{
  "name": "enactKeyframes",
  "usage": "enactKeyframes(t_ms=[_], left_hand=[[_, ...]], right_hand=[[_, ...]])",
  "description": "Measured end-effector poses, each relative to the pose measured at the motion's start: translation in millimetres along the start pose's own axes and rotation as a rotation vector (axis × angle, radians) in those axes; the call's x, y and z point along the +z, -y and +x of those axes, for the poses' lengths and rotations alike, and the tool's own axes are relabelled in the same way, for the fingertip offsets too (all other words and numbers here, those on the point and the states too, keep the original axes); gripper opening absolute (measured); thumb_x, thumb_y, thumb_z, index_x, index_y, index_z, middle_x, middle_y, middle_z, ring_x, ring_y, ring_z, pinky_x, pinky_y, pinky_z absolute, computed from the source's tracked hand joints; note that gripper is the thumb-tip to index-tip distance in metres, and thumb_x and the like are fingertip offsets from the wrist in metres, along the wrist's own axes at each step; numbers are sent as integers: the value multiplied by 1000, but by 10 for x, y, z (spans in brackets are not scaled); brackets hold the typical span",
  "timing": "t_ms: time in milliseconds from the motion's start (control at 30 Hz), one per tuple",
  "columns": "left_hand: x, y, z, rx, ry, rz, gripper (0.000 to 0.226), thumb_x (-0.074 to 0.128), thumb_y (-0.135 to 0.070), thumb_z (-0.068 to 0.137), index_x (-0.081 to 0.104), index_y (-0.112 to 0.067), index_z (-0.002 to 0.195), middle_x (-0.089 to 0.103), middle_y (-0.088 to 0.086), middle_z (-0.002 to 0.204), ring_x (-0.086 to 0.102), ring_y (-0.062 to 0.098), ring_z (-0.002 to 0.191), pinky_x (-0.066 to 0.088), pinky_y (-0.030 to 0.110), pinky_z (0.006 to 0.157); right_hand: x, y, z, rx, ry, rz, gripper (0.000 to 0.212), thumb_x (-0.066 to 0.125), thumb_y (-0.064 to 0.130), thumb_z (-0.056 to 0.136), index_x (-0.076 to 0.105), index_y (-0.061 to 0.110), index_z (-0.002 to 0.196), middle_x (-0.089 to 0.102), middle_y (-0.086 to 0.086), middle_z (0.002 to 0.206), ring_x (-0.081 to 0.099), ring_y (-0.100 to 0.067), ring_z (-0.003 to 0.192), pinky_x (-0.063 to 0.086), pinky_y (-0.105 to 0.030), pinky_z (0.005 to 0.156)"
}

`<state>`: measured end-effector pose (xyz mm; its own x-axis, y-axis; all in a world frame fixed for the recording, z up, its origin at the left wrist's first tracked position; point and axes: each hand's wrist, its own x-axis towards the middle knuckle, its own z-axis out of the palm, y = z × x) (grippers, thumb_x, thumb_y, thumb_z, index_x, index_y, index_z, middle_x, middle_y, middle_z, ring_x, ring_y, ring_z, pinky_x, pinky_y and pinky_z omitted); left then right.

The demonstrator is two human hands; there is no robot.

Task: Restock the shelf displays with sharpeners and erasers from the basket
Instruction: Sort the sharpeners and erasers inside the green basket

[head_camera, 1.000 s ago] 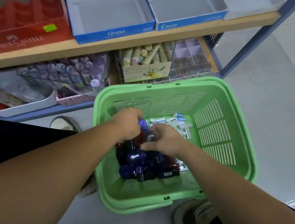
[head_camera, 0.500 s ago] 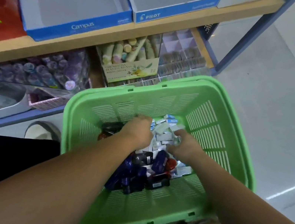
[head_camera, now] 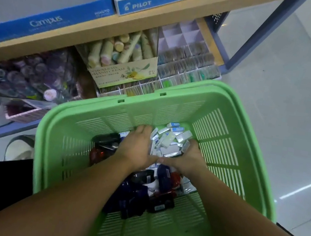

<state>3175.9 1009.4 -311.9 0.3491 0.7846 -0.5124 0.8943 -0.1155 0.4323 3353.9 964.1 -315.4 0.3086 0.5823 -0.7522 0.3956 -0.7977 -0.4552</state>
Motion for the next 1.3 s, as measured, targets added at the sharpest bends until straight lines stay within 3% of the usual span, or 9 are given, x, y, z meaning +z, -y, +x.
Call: enactKeyframes(t_ms=[133, 233, 400, 567, 733, 867, 1100, 1200, 1300], left_hand=[[18, -78, -6, -39, 87, -33, 100, 87, -49, 73, 32, -19, 151, 31, 2, 132, 50, 27, 118, 49, 42, 102], [-47, -101, 27, -125, 117, -135, 99, 93, -36, 70, 35, -25, 150, 40, 5, 142, 56, 28, 118, 50, 38, 96], [-66, -40, 45, -174, 148, -285, 92, 96, -38, 63, 45, -31, 139, 56, -4, 140, 56, 19, 111, 45, 29, 88], [-47, -89, 18, -77, 107, -181, 69, 88, -34, 75, 49, -30, 131, 57, -3, 134, 59, 19, 105, 49, 31, 85], [-22, -12, 10, -88, -12, -303, 33, 84, -31, 79, 61, -31, 103, 70, -1, 99, 65, 20, 77, 54, 34, 67], [-78, -26, 17, -63, -75, -349, 31, 86, -28, 76, 59, -30, 92, 69, 0, 80, 65, 22, 62, 54, 35, 57], [-169, -376, -6, -124, -100, -604, 46, 92, -20, 73, 64, -19, 110, 66, -1, 110, 67, 23, 89, 55, 32, 73], [-232, -541, -28, -79, 51, -779, 76, 91, -11, 73, 53, -22, 138, 61, -11, 122, 66, 14, 105, 57, 28, 81], [-198, -425, -106, -3, -34, -452, 69, 85, -15, 80, 52, -25, 140, 57, -5, 137, 62, 17, 111, 57, 36, 92]], right_hand=[[-8, 1, 11, 2, 46, 105, 102, 105, 21, 44, 34, 28, 116, 69, -1, 108, 70, -19, 97, 59, -43, 89], [-35, 28, -26, 24, 33, 101, 86, 98, 7, 58, 34, 25, 113, 68, -5, 101, 68, -18, 87, 56, -32, 68], [-18, -41, -6, 44, 45, 167, 73, 93, 4, 68, 45, 23, 119, 66, -2, 100, 65, -15, 84, 51, -27, 63], [49, 40, -23, -56, 8, -185, 40, 85, 22, 78, 51, 26, 98, 63, 2, 91, 65, -19, 82, 53, -30, 68], [-84, 69, -26, -75, -5, -65, 29, 74, 18, 92, 58, 18, 117, 65, -1, 97, 65, -12, 77, 50, -21, 55], [-136, 168, -159, -196, -209, -75, 21, 66, 20, 97, 59, 12, 115, 67, -6, 100, 65, -23, 85, 58, -41, 76], [-283, 387, -481, -347, -299, -76, 50, 71, 20, 94, 50, 16, 139, 61, -6, 128, 62, -26, 111, 50, -33, 88], [-441, 342, -595, -350, -317, -205, 40, 69, 20, 93, 57, 17, 131, 63, -4, 124, 64, -23, 101, 53, -33, 83], [-464, 211, -606, -239, -153, -240, 16, 70, 23, 93, 63, 19, 107, 68, -2, 102, 68, -18, 80, 61, -38, 74]])
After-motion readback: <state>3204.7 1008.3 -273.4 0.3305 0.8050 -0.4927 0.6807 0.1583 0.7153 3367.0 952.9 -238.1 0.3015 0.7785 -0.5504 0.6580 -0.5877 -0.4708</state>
